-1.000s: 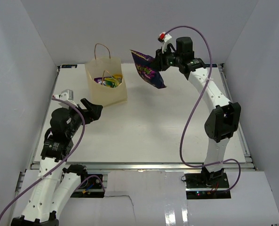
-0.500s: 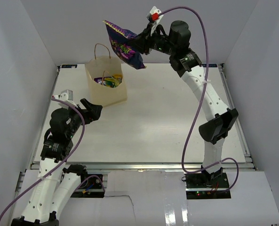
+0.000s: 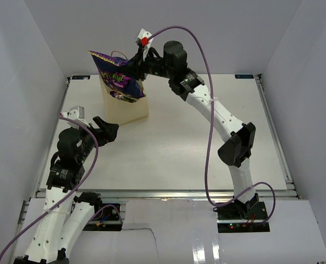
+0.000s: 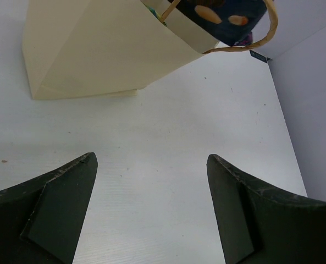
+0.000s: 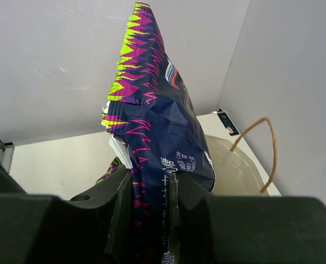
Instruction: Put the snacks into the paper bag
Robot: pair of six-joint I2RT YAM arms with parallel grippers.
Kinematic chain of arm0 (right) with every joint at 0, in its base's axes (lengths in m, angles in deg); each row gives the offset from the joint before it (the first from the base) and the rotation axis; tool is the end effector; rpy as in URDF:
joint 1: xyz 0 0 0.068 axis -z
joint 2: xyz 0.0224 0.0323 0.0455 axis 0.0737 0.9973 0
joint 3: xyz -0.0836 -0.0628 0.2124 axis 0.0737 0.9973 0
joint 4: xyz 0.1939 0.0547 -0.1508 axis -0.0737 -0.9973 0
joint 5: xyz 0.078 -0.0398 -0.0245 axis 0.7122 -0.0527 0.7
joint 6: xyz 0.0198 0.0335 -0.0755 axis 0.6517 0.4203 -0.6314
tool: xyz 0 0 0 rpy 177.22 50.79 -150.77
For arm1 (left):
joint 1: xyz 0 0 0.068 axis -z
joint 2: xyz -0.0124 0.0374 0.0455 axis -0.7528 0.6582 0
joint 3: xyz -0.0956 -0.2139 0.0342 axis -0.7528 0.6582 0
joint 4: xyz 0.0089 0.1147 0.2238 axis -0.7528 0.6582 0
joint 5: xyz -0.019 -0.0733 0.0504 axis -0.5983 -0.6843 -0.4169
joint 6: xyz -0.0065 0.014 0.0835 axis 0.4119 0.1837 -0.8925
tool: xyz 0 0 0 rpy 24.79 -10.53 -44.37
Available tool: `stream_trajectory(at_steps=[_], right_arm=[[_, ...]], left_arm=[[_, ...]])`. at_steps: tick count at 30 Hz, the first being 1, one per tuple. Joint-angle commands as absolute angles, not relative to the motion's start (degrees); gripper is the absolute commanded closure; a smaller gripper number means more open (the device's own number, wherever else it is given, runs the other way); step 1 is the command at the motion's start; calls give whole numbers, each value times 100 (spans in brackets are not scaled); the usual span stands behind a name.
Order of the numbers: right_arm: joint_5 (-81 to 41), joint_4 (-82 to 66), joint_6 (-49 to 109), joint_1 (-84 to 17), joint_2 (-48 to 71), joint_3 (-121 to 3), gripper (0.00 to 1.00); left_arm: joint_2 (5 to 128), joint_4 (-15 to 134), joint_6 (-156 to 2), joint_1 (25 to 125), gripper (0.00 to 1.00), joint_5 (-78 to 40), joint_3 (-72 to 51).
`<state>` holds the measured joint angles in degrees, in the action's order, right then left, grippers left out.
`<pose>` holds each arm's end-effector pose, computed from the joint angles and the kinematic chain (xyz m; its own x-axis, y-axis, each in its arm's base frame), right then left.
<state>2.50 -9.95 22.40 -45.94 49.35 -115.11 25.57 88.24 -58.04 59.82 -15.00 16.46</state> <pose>0.3342 0.3484 0.4469 0.1461 0.1138 -0.9827 -0.9434 0.3150 -0.1038 0.1895 -0.0422 0.3055 -0.3586 -0.4454 -0.8204 0.0879 0.8588 -0.5047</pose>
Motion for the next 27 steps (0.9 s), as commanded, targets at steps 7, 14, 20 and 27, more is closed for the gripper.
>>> stream_trajectory(at_steps=[7, 14, 20, 27], right_arm=[[-236, 613, 1786, -4588, 5100, -12016, 92], [-421, 806, 1750, -4756, 5241, -11796, 86], [-526, 763, 1759, -4791, 5162, -11576, 54], [-553, 605, 1627, -4607, 4776, -11286, 23]], left_arm=[[2444, 8969, -5871, 5982, 9, -1389, 1474], [2533, 8960, -5888, 5982, 9, -1407, 1404], [2498, 8960, -5871, 5982, 9, -1398, 1421], [2462, 8960, -5879, 5982, 9, -1380, 1430]])
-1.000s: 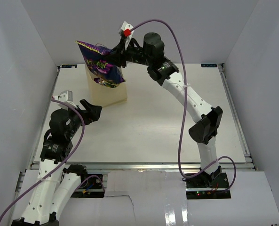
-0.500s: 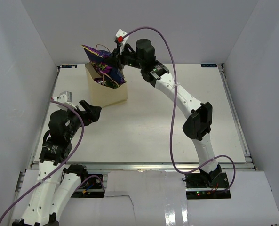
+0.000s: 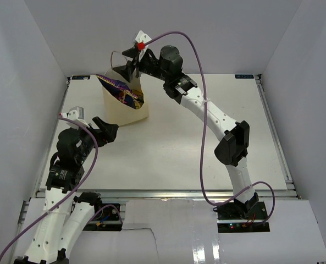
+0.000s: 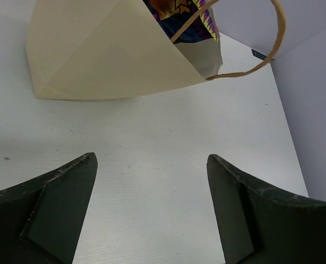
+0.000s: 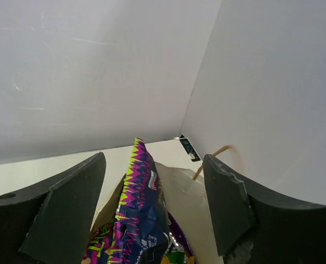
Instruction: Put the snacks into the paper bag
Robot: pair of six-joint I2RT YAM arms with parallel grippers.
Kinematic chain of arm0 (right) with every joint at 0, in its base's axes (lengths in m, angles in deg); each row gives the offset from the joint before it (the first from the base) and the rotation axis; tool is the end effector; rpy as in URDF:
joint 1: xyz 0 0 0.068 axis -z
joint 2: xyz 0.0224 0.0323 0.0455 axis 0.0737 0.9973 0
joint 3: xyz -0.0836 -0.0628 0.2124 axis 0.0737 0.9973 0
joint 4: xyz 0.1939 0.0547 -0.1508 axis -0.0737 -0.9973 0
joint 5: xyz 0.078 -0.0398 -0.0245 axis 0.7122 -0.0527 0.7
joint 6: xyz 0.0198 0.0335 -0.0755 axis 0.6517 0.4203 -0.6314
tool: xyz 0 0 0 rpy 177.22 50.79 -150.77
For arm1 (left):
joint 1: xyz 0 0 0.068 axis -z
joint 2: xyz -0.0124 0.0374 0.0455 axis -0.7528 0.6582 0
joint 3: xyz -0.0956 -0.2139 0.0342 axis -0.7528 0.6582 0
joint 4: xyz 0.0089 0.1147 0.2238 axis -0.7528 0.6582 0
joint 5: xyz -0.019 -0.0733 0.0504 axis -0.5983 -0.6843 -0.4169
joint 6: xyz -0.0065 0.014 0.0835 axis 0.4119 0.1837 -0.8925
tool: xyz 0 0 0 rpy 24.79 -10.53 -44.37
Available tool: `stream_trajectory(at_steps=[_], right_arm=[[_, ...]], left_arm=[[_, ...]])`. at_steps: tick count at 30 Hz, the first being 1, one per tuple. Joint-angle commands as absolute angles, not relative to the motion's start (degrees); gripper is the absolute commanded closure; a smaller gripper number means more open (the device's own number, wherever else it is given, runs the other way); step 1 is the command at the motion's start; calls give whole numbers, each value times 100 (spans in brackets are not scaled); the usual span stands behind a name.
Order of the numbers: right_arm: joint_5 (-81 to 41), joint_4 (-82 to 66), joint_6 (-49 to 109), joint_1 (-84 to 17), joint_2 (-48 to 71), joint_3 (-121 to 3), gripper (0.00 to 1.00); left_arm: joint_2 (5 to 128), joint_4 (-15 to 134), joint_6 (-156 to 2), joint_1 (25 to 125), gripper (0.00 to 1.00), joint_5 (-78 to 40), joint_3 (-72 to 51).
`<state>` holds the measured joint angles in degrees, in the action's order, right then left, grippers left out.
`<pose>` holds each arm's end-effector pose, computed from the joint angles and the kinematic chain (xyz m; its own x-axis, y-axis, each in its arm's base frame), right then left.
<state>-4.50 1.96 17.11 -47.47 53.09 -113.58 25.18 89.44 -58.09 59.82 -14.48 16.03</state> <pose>0.3465 0.3664 0.4359 0.3065 0.1543 -0.9393 -0.8776 0.4278 -0.2162 0.1870 -0.0411 0.3064 -0.3596 -0.4448 -0.8203 0.0777 0.8618 -0.5013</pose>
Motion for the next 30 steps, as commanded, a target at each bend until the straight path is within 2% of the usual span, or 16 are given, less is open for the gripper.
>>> stream_trajectory(at_steps=[1, 7, 10, 11, 13, 17, 19, 21, 23, 26, 30], right_arm=[[-553, 552, 1627, -4554, 4714, -11251, 21], [-430, -184, 1768, -3948, 4047, -10505, 17], [-299, -843, 1882, -3474, 3651, -9838, 8], [-141, -1429, 1891, -3342, 3555, -9609, 1], [-52, -1881, 1682, -2920, 3142, -8621, 10], [-410, -3021, 1066, -2157, 2343, -6976, 10], [-561, -3410, 811, -1901, 2148, -6524, 10], [-256, -3701, 319, -1480, 1720, -5848, 10], [279, -3667, -84, -1233, 1349, -5338, 10], [265, -3588, -324, -1091, 830, -4590, 10], [-700, -3395, 385, -1064, 435, -4237, 10]], left_arm=[[2454, 8960, -5871, 5982, 9, -1380, 1439], [2383, 8951, -5853, 5982, 8, -1380, 1465], [2339, 8960, -5853, 5991, 9, -1380, 1474], [2313, 8969, -5853, 5982, 9, -1380, 1500], [2278, 8969, -5844, 5982, 8, -1380, 1535], [2269, 8995, -5888, 5982, 8, -1416, 1571], [2304, 9004, -5923, 5982, 8, -1389, 1553], [2365, 8987, -5949, 5982, 8, -1380, 1536], [2435, 8978, -5967, 5982, 8, -1433, 1509], [2568, 8987, -5950, 5982, 7, -1565, 1500], [2445, 8995, -5818, 5991, 8, -1609, 1667]])
